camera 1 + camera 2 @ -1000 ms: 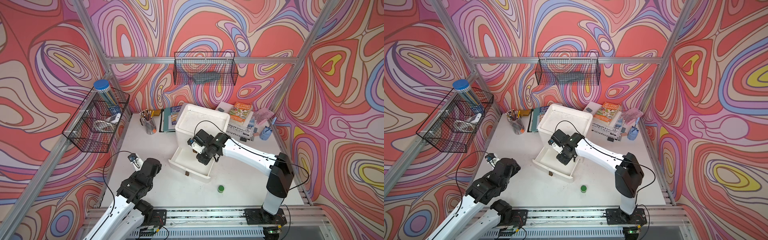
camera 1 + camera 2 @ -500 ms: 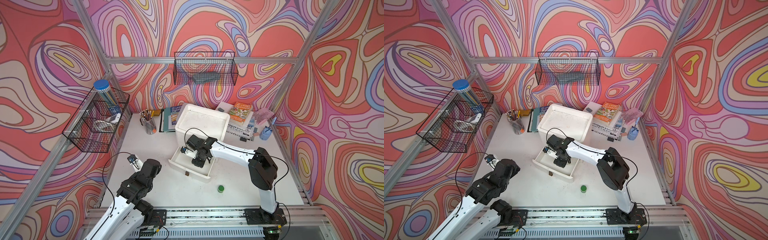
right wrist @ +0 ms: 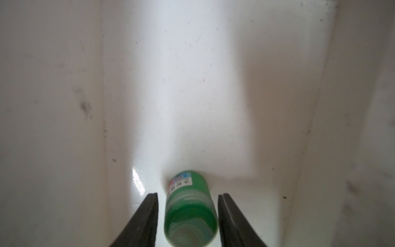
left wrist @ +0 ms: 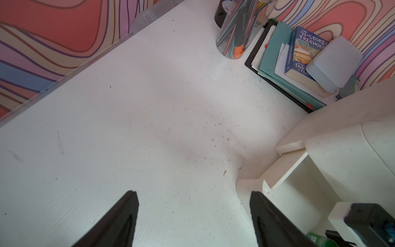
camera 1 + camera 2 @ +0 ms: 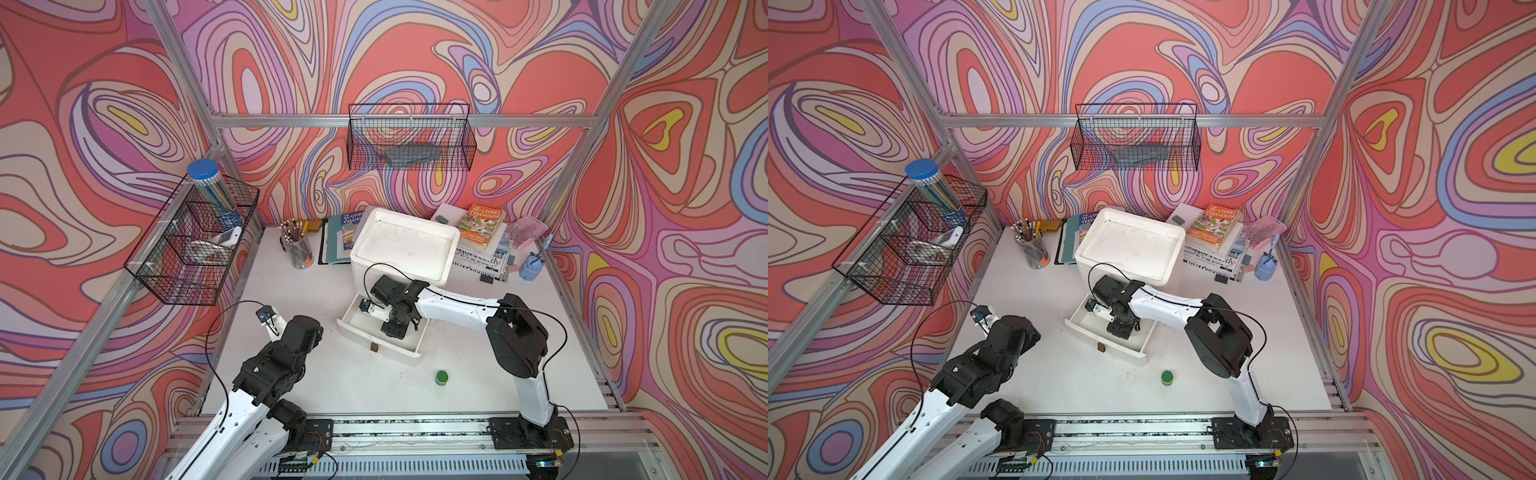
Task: Put the paint cans in the drawer according to color
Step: Place the paint can in the drawer, then pick up the paint can at the center of the board.
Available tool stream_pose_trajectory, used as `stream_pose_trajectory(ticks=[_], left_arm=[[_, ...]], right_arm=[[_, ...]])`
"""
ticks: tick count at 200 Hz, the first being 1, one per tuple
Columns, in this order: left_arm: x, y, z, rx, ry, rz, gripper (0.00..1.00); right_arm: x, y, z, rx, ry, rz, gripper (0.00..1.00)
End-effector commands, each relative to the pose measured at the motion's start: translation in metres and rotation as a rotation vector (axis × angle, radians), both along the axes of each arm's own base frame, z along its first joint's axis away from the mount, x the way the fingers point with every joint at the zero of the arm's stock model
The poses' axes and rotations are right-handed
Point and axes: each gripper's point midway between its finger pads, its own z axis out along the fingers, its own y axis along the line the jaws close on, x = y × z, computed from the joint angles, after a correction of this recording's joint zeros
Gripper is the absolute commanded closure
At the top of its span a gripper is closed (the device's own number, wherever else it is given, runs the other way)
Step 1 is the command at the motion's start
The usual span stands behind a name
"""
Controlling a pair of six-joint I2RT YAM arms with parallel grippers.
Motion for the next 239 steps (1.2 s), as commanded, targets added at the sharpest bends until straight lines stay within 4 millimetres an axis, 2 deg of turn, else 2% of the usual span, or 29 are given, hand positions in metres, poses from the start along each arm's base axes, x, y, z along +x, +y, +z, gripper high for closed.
stream_pose_trajectory(ticks=[1,15,37,63,67,70,77,101,109,131,148,161,176,191,208,239], left_arm=[[0.002,-0.001,0.013,0.035,-0.003,-0.045,0.19],[0.005,-0.005,0.019,0.051,-0.012,-0.083,0.18],[0.015,-0.017,0.032,0.079,-0.055,-0.187,0.21],[0.033,-0.059,0.061,0.043,-0.213,-0.431,0.25],[0.035,-0.066,0.065,0.034,-0.242,-0.464,0.26],[0.036,-0.071,0.068,0.023,-0.262,-0.492,0.26],[0.039,-0.082,0.077,0.012,-0.307,-0.546,0.26],[0.042,-0.113,0.090,-0.026,-0.378,-0.706,0.27],[0.044,-0.125,0.100,-0.040,-0.422,-0.763,0.27],[0.042,-0.157,0.107,-0.049,-0.448,-0.924,0.26],[0.041,-0.179,0.107,0.018,-0.436,-1.027,0.23],[0.034,-0.204,0.105,0.096,-0.435,-1.143,0.21],[0.023,-0.234,0.099,0.163,-0.419,-1.280,0.21],[0.012,-0.262,0.087,0.194,-0.388,-1.407,0.23],[-0.002,-0.290,0.070,0.224,-0.335,-1.535,0.27],[-0.026,-0.332,0.040,0.346,-0.241,-1.721,0.28]], right_arm=[[0.011,0.013,0.036,0.064,-0.079,-0.002,0.49],[0.010,0.015,0.051,0.082,-0.100,-0.002,0.48],[0.001,0.023,0.086,0.152,-0.131,-0.006,0.48],[-0.025,0.044,0.139,0.357,-0.107,-0.108,0.49],[-0.027,0.046,0.142,0.386,-0.097,-0.139,0.48],[-0.029,0.046,0.155,0.428,-0.104,-0.163,0.49],[-0.029,0.044,0.166,0.487,-0.097,-0.242,0.49],[-0.022,0.013,0.191,0.593,-0.121,-0.538,0.49],[-0.020,-0.001,0.197,0.609,-0.146,-0.617,0.49],[-0.016,-0.049,0.210,0.611,-0.244,-0.816,0.49],[-0.013,-0.095,0.209,0.572,-0.309,-0.971,0.48],[-0.015,-0.135,0.202,0.535,-0.339,-1.112,0.47],[-0.024,-0.182,0.192,0.515,-0.357,-1.283,0.46],[-0.037,-0.218,0.179,0.529,-0.342,-1.431,0.44],[-0.053,-0.243,0.151,0.563,-0.258,-1.584,0.44],[-0.087,-0.260,0.095,0.534,-0.105,-1.761,0.45]])
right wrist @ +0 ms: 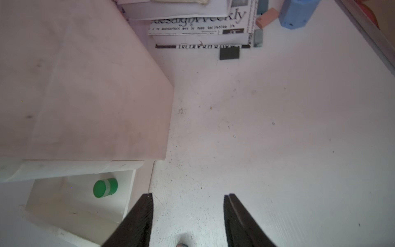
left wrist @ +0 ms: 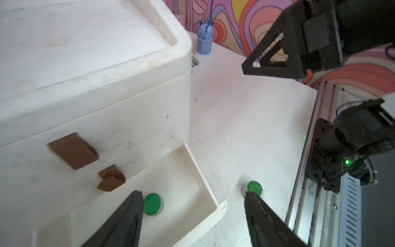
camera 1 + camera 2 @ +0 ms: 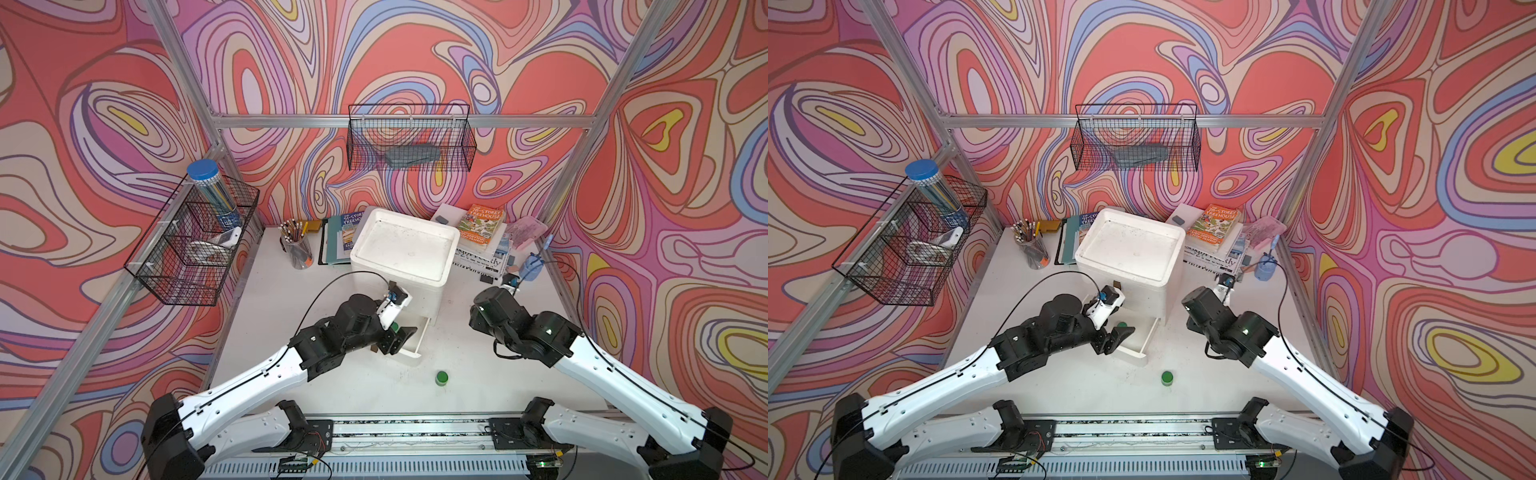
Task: Put the paint cans in the drawer according to color
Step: Pick up the paint can at the center of the board.
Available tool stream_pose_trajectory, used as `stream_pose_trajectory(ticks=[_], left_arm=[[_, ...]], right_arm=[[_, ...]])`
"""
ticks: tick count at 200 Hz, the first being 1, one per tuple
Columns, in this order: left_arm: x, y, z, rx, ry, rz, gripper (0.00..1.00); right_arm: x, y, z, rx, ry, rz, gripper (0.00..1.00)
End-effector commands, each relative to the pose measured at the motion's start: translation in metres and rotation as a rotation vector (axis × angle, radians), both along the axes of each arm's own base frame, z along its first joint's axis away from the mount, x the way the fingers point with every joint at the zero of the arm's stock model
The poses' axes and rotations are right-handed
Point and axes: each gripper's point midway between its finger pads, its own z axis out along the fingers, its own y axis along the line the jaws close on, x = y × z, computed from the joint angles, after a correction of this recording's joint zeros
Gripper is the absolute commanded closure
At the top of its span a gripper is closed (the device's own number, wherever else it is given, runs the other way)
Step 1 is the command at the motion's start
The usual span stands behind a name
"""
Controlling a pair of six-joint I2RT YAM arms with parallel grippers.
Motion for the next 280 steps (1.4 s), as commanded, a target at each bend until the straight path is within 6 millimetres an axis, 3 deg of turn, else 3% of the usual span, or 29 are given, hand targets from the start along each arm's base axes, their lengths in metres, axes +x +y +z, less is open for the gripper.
stream_pose_trajectory(ticks=[1,29,65,91,141,171,207,280], left_arm=[[-0.018,-0.026,-0.013,0.118,-0.062,-0.152,0.27],[-0.034,-0.055,-0.043,0.254,-0.021,-0.270,0.27],[-0.048,-0.077,-0.081,0.435,0.070,-0.387,0.26],[-0.050,-0.082,-0.109,0.565,0.119,-0.420,0.25],[-0.055,-0.091,-0.140,0.703,0.163,-0.472,0.20],[-0.058,-0.092,-0.153,0.741,0.209,-0.491,0.20],[-0.061,-0.091,-0.165,0.788,0.251,-0.503,0.24],[-0.066,-0.090,-0.185,0.879,0.282,-0.529,0.33]], right_arm=[[-0.027,-0.011,-0.044,0.109,0.132,-0.162,0.45],[-0.043,-0.018,-0.072,0.128,0.193,-0.214,0.45],[-0.054,-0.036,-0.075,0.095,0.191,-0.271,0.45],[-0.059,-0.059,-0.056,0.066,0.129,-0.341,0.45],[-0.049,-0.095,0.029,-0.086,-0.066,-0.359,0.45],[-0.050,-0.106,0.059,-0.114,-0.128,-0.378,0.46],[-0.049,-0.108,0.073,-0.063,-0.184,-0.402,0.46],[-0.041,-0.101,0.074,-0.068,-0.179,-0.384,0.46]])
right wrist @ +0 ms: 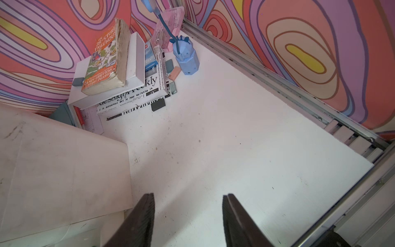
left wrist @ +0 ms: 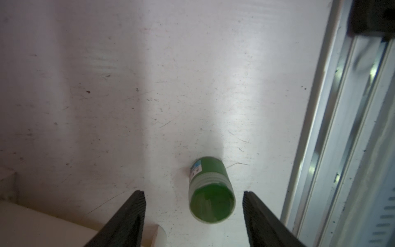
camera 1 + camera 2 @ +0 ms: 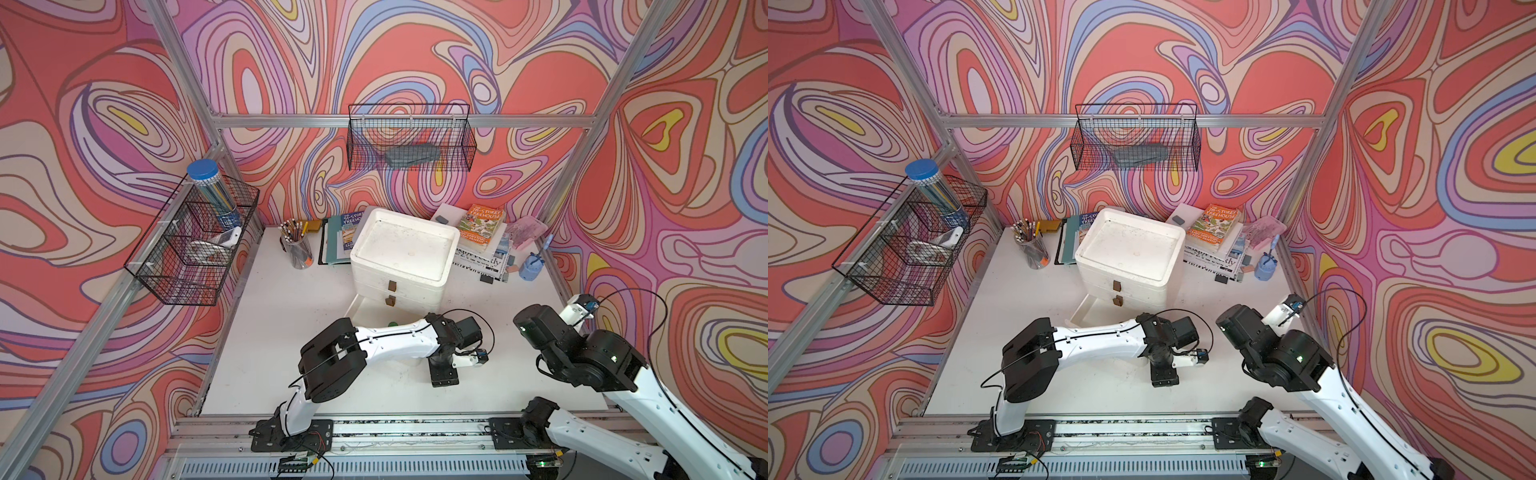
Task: Put the paint cans in the drawer according to color
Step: Pick up the paint can at the center of the board.
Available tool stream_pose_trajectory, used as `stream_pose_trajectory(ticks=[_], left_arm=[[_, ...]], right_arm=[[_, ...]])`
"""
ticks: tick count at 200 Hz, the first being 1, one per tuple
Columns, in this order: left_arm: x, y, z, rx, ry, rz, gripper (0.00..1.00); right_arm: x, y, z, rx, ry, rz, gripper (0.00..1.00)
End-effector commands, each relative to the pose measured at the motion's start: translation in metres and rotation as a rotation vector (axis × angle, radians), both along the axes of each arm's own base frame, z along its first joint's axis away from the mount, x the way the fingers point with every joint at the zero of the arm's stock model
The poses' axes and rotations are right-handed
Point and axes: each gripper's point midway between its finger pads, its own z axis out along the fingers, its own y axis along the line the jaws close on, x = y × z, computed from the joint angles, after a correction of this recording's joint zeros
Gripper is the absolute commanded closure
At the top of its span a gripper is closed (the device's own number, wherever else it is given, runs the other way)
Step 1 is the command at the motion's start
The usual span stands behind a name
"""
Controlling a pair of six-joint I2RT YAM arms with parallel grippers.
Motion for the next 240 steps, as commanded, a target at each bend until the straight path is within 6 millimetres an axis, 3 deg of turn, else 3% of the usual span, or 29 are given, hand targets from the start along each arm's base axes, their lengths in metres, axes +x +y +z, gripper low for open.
stream_pose_trajectory(ticks=[1,64,111,132,164,199,222,240], left_arm=[[-0.010,0.007,-0.007,0.065,0.017,-0.044,0.33],[-0.008,0.004,-0.017,0.085,0.003,-0.077,0.49],[-0.007,0.004,-0.011,0.077,-0.014,-0.088,0.63],[-0.006,0.005,0.002,0.054,-0.034,-0.082,0.68],[0.001,0.012,0.045,-0.020,-0.107,-0.017,0.69],[0.011,0.050,0.094,-0.078,-0.199,0.146,0.69],[0.031,0.092,0.118,-0.111,-0.242,0.338,0.70],[0.050,0.127,0.125,-0.118,-0.295,0.459,0.71]], right_arm=[[0.002,-0.003,0.006,-0.014,-0.016,-0.007,0.46],[0.006,0.003,0.006,-0.007,-0.010,0.001,0.46],[0.009,0.005,0.006,-0.019,-0.005,0.004,0.46],[0.012,0.007,0.006,-0.029,-0.001,0.010,0.47],[0.014,0.007,0.005,-0.042,0.004,0.012,0.46],[0.014,0.007,0.002,-0.051,0.007,0.011,0.46],[0.017,0.010,-0.002,-0.052,0.010,0.016,0.47],[0.022,0.015,-0.005,-0.054,0.009,0.031,0.46]])
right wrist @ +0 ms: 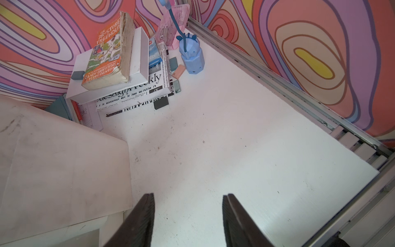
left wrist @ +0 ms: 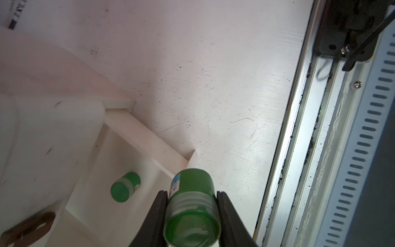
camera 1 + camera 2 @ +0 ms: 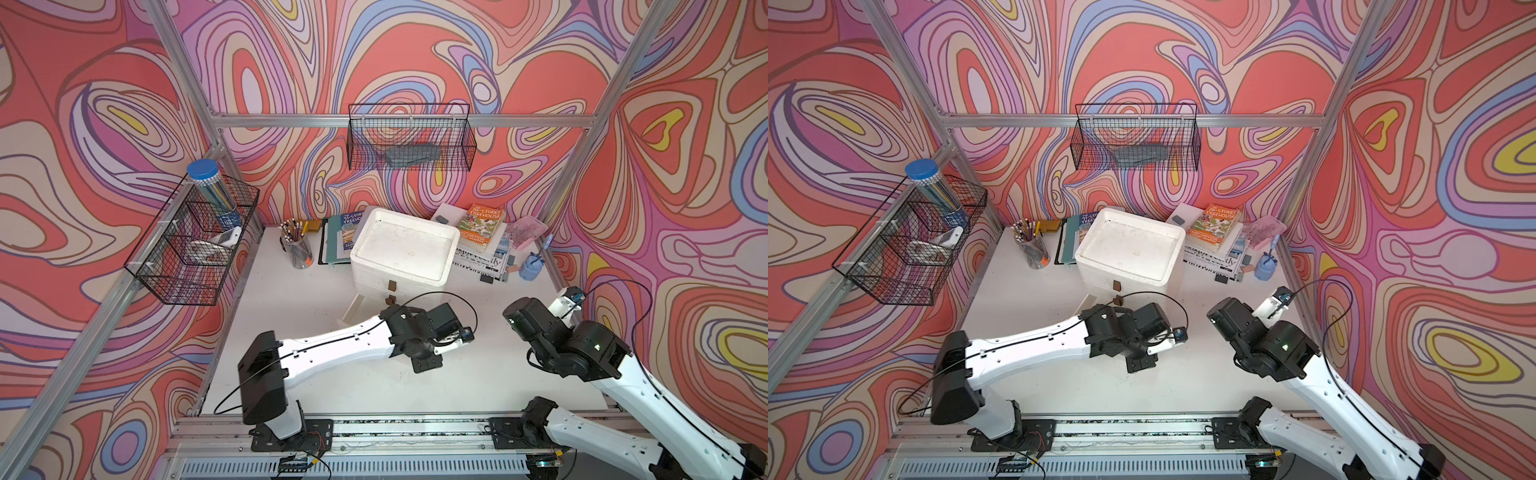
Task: Put the paint cans in the drawer according to color
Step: Pick up the paint can at the center of the board, then place the paint can in the drawer.
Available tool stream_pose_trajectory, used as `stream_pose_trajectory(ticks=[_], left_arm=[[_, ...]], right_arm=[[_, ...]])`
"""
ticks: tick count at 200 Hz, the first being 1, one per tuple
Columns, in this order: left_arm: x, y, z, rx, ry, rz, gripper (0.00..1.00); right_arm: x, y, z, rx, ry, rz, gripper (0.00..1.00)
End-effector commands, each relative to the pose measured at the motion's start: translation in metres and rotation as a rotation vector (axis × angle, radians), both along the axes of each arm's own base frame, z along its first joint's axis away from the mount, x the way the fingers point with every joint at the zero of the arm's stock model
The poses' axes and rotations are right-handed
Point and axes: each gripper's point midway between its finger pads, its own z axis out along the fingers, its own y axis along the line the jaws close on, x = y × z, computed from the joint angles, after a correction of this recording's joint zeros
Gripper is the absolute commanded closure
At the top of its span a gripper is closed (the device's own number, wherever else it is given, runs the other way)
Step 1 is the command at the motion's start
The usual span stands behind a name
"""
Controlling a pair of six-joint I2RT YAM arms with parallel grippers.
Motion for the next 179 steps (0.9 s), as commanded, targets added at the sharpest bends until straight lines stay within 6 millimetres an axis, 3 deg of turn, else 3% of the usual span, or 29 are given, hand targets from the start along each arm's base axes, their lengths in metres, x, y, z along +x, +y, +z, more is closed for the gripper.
stream_pose_trajectory(ticks=[1,27,47,108,179], left_arm=[[0.025,0.056,-0.003,0.045,-0.035,0.226,0.71],[0.061,0.106,-0.003,0.058,-0.061,0.422,0.71],[0.083,0.125,-0.006,0.075,-0.070,0.511,0.71],[0.116,0.133,-0.052,0.096,-0.067,0.592,0.72],[0.107,0.119,-0.109,0.183,0.032,0.294,0.71]], right_arm=[[0.007,0.002,-0.003,-0.024,-0.006,0.007,0.46],[0.014,0.009,-0.003,-0.038,-0.003,0.034,0.46],[0.015,0.010,-0.002,-0.048,0.006,0.041,0.46],[0.003,-0.001,-0.006,-0.040,0.009,0.012,0.46],[0.001,-0.001,-0.012,-0.038,0.021,0.012,0.46]])
